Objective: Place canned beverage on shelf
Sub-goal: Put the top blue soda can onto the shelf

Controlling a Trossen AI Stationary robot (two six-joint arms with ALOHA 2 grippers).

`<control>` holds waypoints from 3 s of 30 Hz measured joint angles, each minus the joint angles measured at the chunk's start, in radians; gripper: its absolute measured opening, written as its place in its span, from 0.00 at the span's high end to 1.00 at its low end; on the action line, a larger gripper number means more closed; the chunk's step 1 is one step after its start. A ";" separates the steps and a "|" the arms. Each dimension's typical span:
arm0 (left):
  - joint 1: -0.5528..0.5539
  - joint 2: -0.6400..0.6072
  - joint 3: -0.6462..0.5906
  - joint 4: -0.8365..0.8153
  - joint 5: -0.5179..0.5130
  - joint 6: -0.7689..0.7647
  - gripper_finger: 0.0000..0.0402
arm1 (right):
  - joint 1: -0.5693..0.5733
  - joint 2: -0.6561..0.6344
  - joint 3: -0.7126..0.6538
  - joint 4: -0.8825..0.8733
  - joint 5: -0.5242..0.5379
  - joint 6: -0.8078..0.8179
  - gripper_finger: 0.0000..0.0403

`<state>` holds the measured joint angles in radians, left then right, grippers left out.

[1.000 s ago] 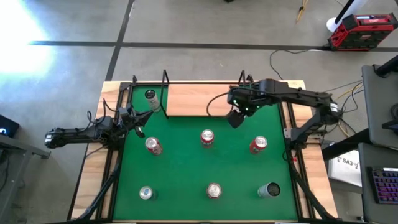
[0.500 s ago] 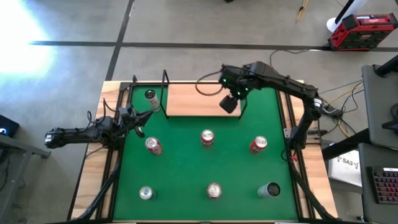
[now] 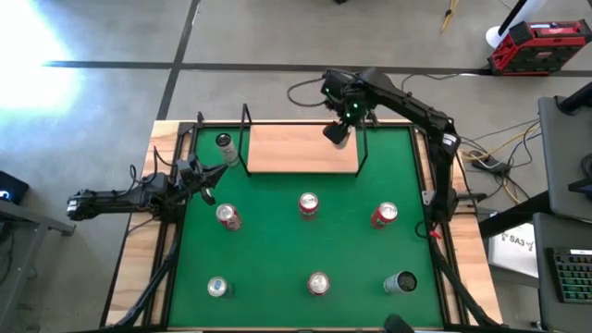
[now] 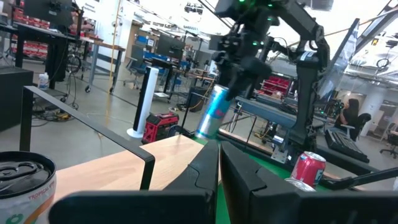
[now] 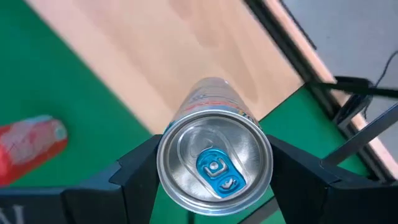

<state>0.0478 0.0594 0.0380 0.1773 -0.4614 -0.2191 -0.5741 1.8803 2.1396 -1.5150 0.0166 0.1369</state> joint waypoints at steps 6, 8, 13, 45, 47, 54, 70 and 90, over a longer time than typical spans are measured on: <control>0.000 0.000 0.000 0.000 0.000 0.000 1.00 | -0.043 0.043 0.060 0.000 0.002 -0.048 0.37; 0.000 0.000 0.000 0.000 0.000 0.000 1.00 | -0.056 0.062 0.067 0.002 0.001 -0.059 0.36; 0.000 0.000 0.000 0.000 0.000 0.000 1.00 | -0.085 0.104 0.072 0.000 0.002 -0.086 0.36; 0.000 0.000 0.000 0.000 0.000 0.000 1.00 | -0.164 0.151 0.092 0.000 -0.103 -0.111 0.35; 0.000 0.000 0.000 0.000 0.000 0.000 1.00 | -0.164 0.156 0.092 0.000 -0.103 -0.111 0.35; 0.000 0.000 0.000 0.000 0.000 0.000 1.00 | -0.164 0.159 0.092 -0.001 -0.104 -0.111 0.35; 0.000 0.000 0.000 0.000 0.000 0.000 1.00 | -0.164 0.160 0.076 -0.002 -0.122 -0.111 0.35; 0.000 0.000 0.000 0.000 0.000 0.000 1.00 | -0.157 0.160 0.072 -0.004 -0.113 -0.095 0.24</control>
<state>0.0475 0.0594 0.0381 0.1772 -0.4612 -0.2190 -0.7307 2.0399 2.2120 -1.5193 -0.0968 0.0422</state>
